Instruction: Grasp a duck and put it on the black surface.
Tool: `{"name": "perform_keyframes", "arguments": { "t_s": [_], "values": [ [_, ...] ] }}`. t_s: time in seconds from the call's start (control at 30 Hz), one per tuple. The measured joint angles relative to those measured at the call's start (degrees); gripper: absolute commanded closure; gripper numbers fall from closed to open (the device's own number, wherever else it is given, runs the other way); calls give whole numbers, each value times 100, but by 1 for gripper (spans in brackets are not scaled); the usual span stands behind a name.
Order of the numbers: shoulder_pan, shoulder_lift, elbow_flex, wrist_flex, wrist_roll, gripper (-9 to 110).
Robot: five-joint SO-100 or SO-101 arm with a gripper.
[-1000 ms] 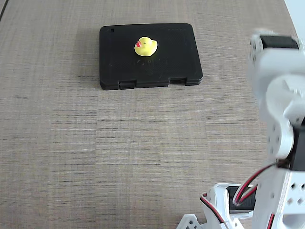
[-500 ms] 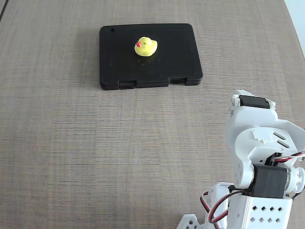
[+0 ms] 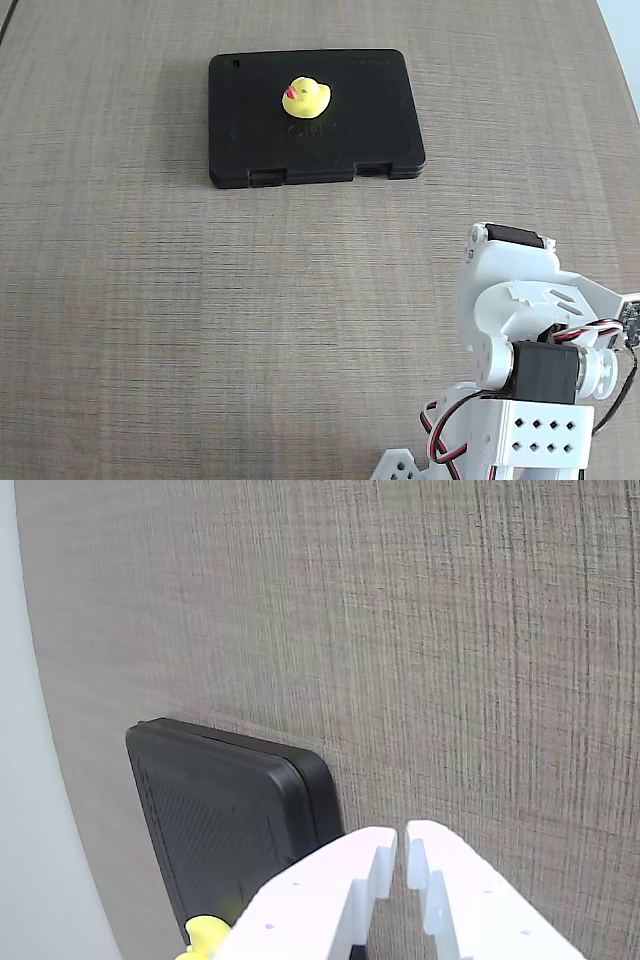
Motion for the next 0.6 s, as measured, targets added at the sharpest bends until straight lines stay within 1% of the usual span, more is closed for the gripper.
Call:
{"name": "perform_keyframes", "arguments": {
  "t_s": [0.6],
  "values": [
    [-18, 0, 35, 18, -79, 102]
  ]
}}
